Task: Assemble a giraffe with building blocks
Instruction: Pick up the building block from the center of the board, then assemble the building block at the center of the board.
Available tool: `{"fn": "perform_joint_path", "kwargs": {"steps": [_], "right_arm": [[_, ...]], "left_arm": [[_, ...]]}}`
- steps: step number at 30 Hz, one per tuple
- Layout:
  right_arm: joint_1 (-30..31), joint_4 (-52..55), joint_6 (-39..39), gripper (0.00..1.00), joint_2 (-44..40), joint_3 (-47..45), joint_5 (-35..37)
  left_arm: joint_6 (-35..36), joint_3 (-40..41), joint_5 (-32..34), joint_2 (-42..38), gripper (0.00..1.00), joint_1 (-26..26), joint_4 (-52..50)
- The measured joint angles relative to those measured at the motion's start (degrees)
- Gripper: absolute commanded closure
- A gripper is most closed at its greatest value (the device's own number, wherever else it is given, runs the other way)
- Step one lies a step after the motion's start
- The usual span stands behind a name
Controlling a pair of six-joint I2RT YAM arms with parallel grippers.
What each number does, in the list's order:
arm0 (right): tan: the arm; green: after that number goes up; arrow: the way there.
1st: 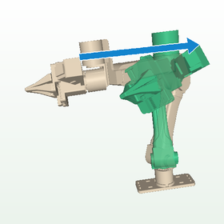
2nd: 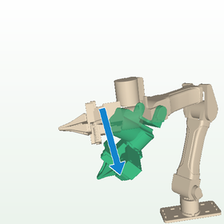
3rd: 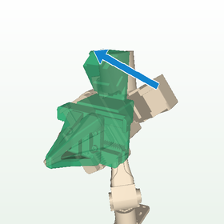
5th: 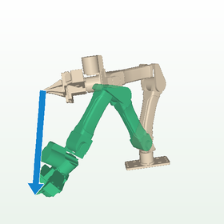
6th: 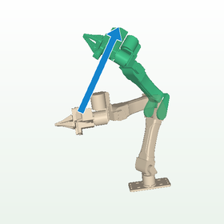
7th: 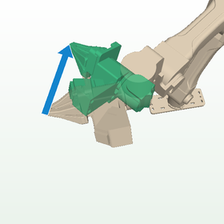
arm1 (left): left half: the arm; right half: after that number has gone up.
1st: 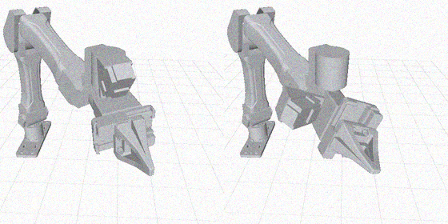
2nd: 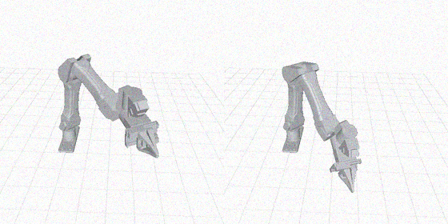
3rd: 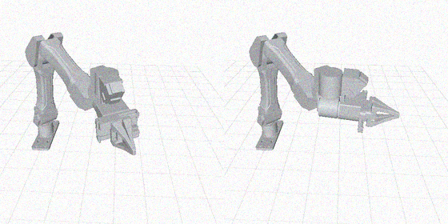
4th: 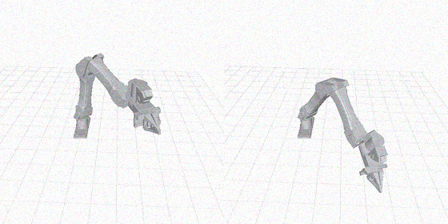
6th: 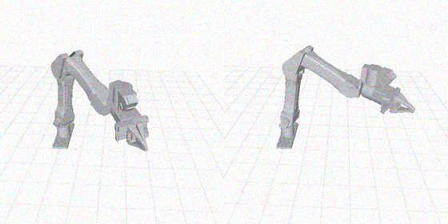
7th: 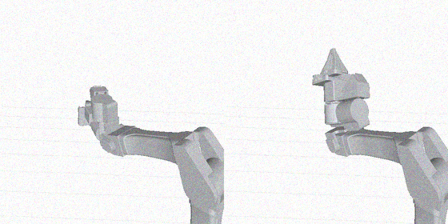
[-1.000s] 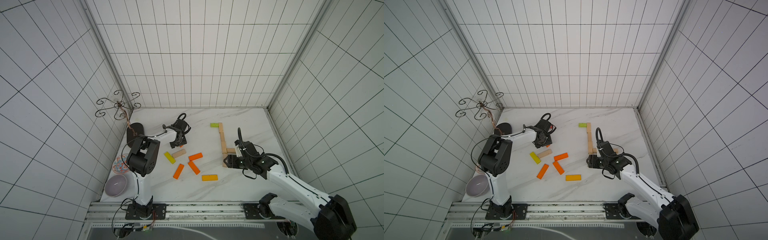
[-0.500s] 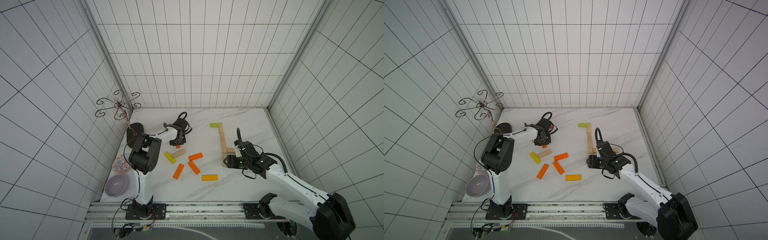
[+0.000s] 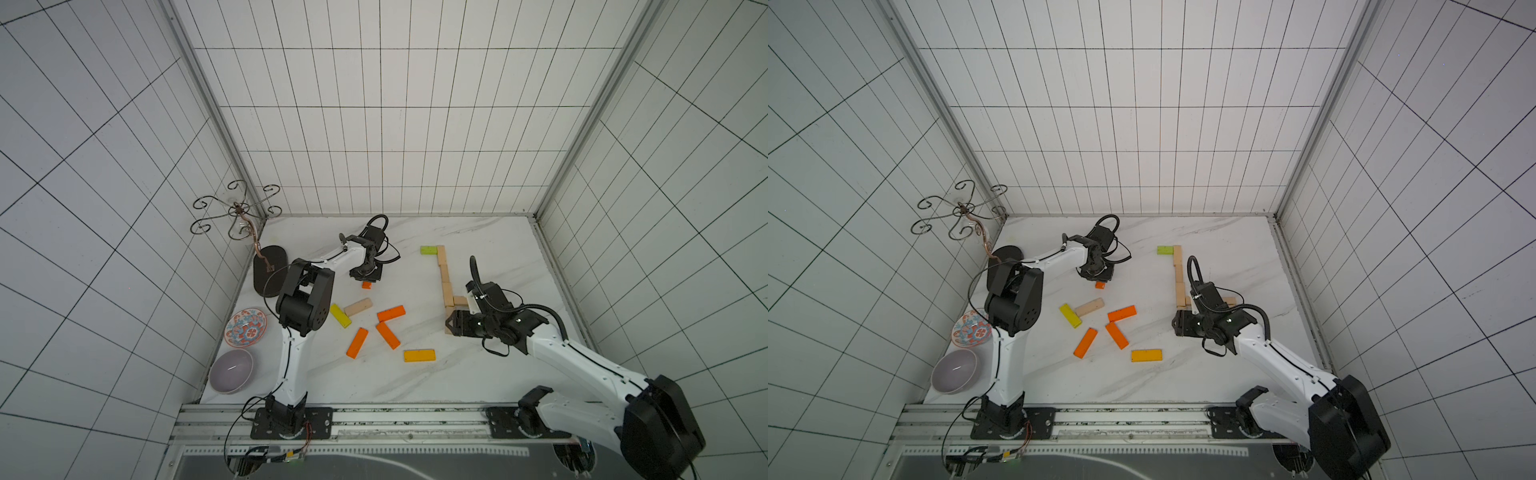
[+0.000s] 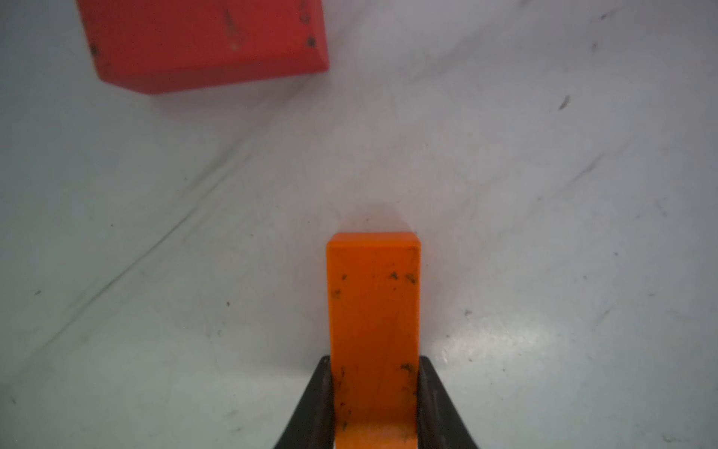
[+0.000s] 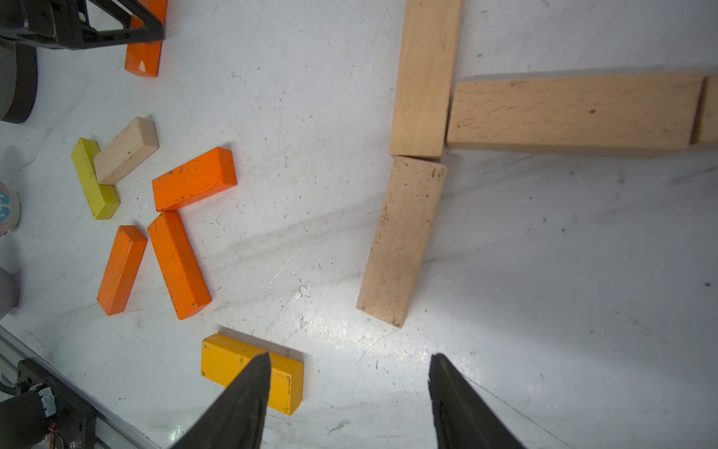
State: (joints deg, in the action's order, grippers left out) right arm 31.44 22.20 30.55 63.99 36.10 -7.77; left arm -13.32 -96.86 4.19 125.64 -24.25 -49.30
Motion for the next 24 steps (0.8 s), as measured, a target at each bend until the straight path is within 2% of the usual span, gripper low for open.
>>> {"fn": "perform_joint_path", "kwargs": {"steps": [16,24], "right_arm": [[0.00,-0.39,-0.37,0.34,2.16,0.00,0.02],[0.02,-0.55,-0.61,0.34,2.99,0.00,0.00]], "left_arm": [[2.21,-23.93,-1.14,13.88,0.77,1.29,-9.20],[0.55,-25.92,-1.05,14.88,0.60,1.27,-11.32]]}}
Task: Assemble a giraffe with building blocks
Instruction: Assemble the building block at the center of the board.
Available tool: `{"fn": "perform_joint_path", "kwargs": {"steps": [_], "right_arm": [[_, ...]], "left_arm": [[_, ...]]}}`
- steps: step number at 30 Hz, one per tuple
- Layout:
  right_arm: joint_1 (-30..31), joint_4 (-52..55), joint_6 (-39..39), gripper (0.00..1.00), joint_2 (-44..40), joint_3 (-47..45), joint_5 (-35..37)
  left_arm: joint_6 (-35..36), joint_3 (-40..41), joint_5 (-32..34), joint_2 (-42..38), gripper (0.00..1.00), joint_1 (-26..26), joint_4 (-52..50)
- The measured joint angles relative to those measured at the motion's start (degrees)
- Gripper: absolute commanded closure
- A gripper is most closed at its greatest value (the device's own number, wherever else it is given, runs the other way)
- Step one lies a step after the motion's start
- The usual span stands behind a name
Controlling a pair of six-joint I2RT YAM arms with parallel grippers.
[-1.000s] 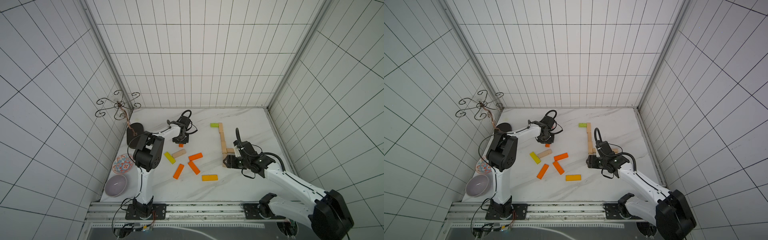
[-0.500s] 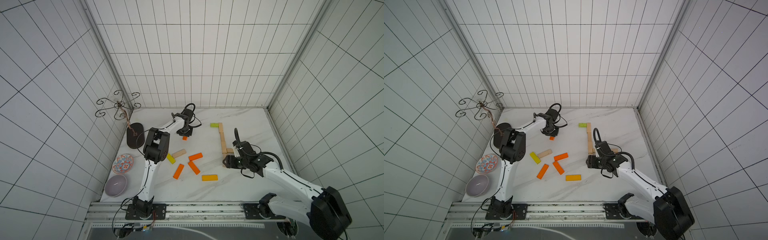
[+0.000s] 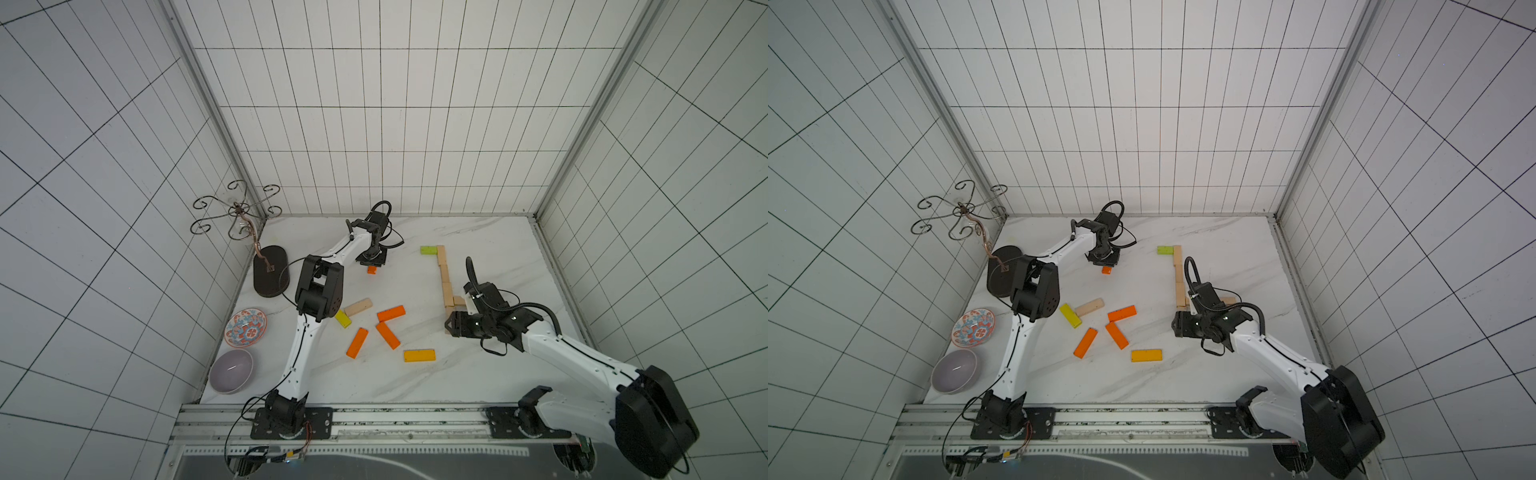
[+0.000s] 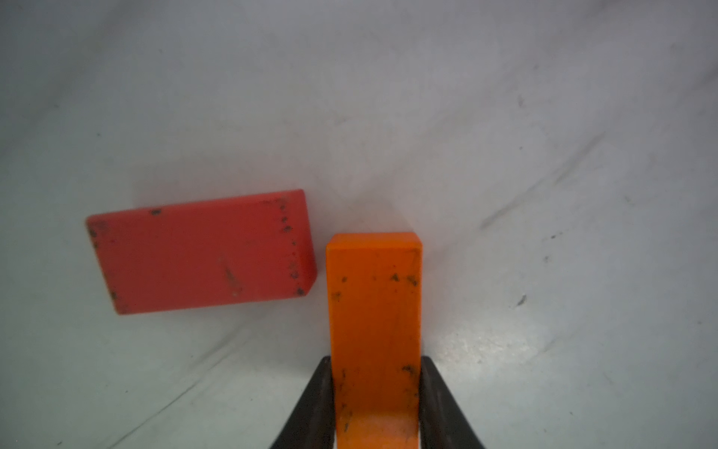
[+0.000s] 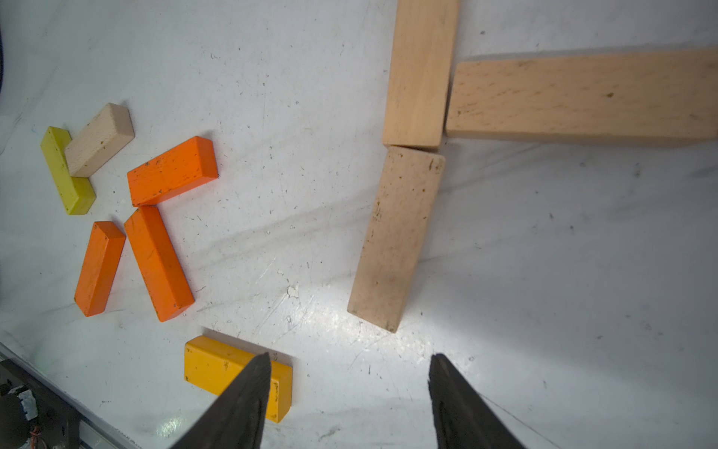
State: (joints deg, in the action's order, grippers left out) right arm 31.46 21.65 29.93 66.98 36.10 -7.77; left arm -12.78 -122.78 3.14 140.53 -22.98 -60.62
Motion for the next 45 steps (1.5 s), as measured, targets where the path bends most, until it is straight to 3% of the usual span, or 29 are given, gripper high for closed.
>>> {"fn": "perform_joint_path", "kwargs": {"steps": [8,19,29,39,45], "right_arm": [[0.00,-0.31,-0.26,0.34,0.04,0.00,0.00],[-0.02,-0.31,-0.59,0.34,0.04,0.00,0.00],[0.00,-0.37,-0.83,0.34,0.48,0.00,0.00],[-0.02,-0.81,-1.09,0.34,0.96,0.00,0.00],[0.00,-0.92,-1.11,0.34,1.05,0.00,0.00]], "left_arm": [[-1.79,0.00,0.11,0.00,0.59,-0.20,-0.28],[-3.80,-0.52,0.00,0.02,0.71,-0.22,-1.57],[-4.20,-4.15,-0.72,2.05,0.74,-0.20,-2.36],[-4.63,-4.50,-0.61,2.27,0.75,0.61,-2.23],[-4.87,-4.50,-0.59,2.27,0.68,0.74,-2.21]]}}
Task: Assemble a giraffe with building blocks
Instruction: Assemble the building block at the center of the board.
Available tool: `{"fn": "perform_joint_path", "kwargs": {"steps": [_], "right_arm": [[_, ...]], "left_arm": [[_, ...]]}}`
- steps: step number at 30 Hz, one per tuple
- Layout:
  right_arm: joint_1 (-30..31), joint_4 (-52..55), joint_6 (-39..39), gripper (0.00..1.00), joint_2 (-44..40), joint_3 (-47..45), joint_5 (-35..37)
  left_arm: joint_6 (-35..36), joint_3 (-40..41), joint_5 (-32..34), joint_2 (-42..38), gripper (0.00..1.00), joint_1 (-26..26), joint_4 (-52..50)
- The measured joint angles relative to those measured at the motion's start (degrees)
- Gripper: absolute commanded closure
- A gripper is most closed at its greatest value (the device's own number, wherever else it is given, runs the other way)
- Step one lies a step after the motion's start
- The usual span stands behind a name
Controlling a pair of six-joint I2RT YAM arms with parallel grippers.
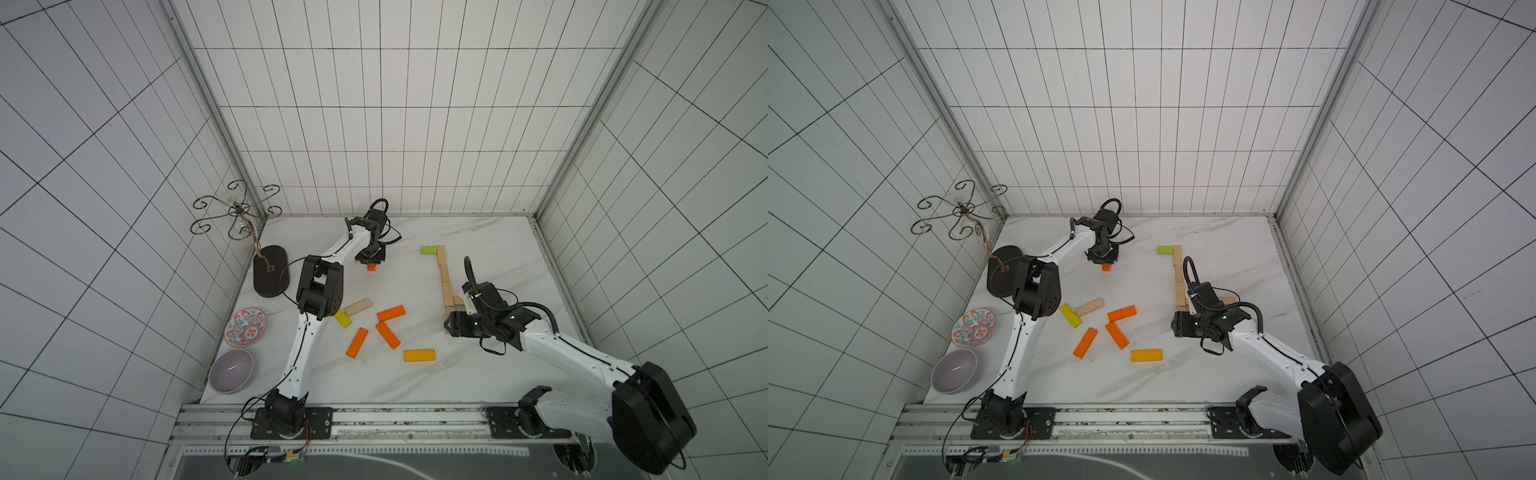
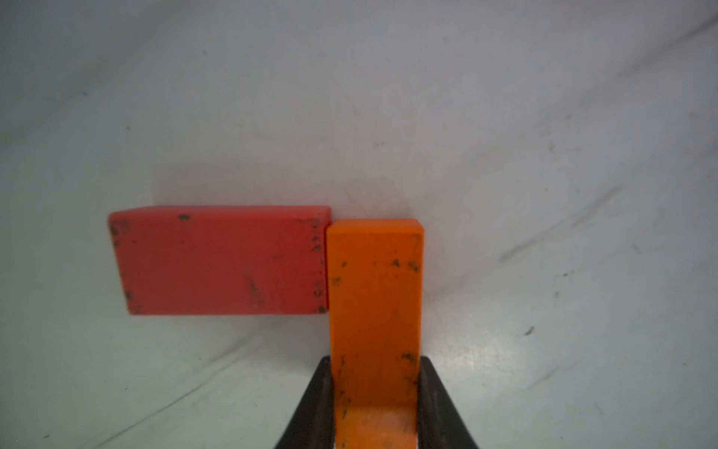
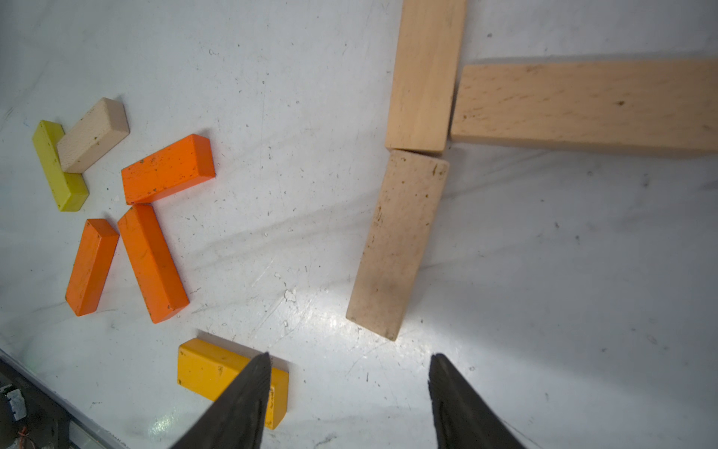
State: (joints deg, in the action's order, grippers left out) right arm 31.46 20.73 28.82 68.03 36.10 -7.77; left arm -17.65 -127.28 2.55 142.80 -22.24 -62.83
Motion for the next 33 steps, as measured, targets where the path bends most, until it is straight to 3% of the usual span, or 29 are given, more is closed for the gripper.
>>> {"fn": "perform_joint_path", "kwargs": {"steps": [33], "right_arm": [[0.00,0.04,0.07,0.34,-0.35,0.00,0.02]], "left_arm": [[-0.44,-0.02,0.24,-2.01,0.33,-0.15,-0.46]]}}
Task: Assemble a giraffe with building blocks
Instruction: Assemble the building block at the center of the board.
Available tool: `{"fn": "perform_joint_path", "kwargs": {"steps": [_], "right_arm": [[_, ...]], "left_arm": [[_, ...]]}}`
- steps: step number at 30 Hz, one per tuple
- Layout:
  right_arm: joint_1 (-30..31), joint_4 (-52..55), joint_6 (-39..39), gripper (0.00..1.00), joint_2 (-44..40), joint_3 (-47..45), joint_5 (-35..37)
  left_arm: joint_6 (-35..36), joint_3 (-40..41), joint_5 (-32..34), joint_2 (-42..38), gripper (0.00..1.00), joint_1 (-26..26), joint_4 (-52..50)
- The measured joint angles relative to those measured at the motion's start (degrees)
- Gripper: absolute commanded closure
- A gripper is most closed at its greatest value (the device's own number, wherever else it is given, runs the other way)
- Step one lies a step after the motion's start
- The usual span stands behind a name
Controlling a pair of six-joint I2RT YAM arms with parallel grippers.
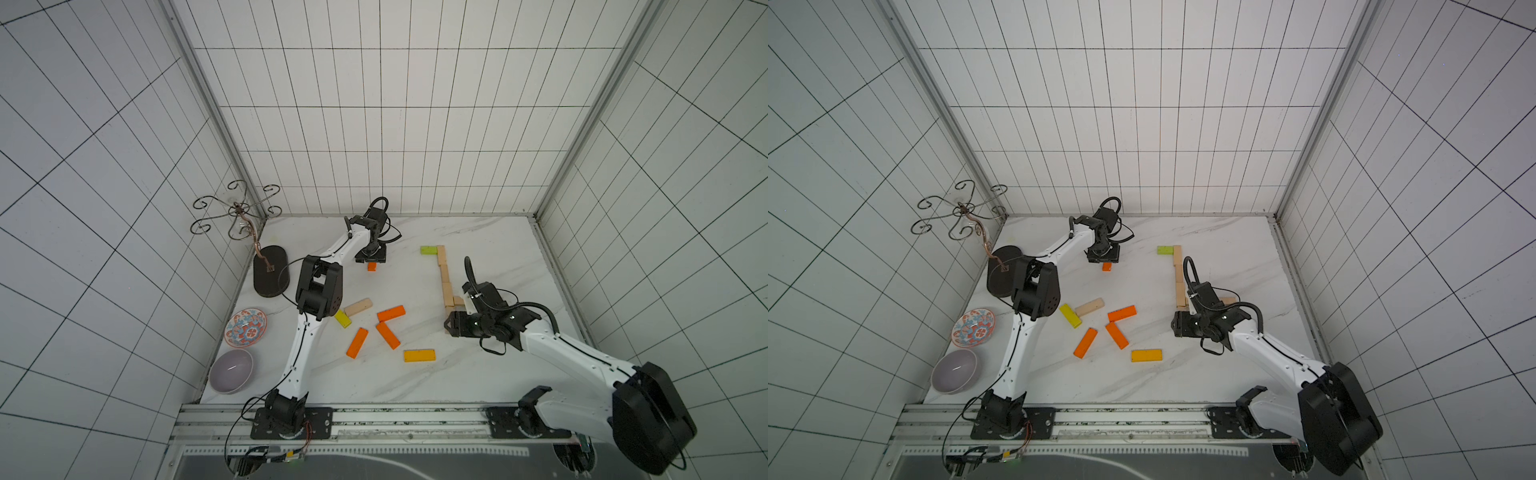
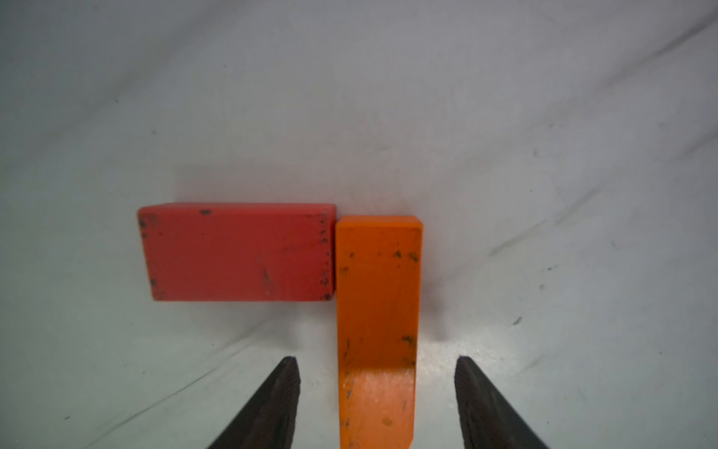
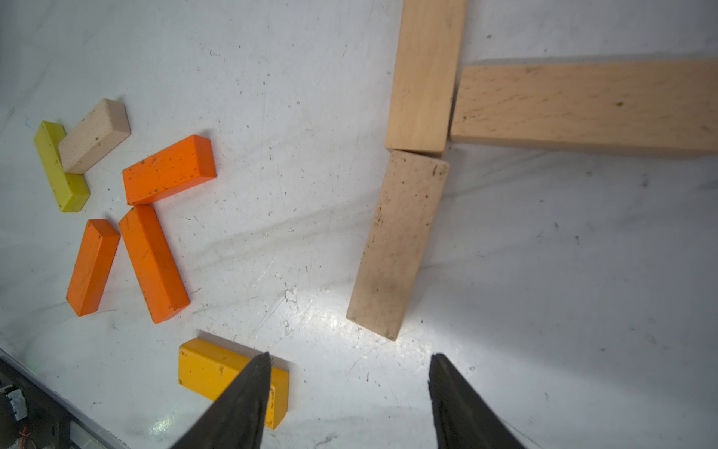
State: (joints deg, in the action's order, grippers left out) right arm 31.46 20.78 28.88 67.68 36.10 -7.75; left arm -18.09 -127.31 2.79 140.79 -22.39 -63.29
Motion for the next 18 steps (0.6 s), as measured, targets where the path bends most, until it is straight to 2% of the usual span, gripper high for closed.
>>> {"fn": "perform_joint_path", "kwargs": {"steps": [4,8,14,18], "right_arm": [[0.00,0.24,0.31,0.34,-1.33,0.02,0.07],[0.00,1.09,0.87,0.34,-3.82,0.02,0.50],[1.40,1.57,2.05,0.35,-7.04,0.02,1.16],[6.78,1.49,1.99,0.37,-7.48,0.04,3.23]], "left_arm": [[0.33,2.23,0.09,-6.05,0.29,-0.39,0.20],[1.18,8.61,0.37,-16.15,0.25,-1.14,0.92],[3.93,24.28,-0.02,-33.09,0.19,-1.57,3.26],[6.47,35.95,-1.05,-40.89,0.17,-1.40,4.37]]}}
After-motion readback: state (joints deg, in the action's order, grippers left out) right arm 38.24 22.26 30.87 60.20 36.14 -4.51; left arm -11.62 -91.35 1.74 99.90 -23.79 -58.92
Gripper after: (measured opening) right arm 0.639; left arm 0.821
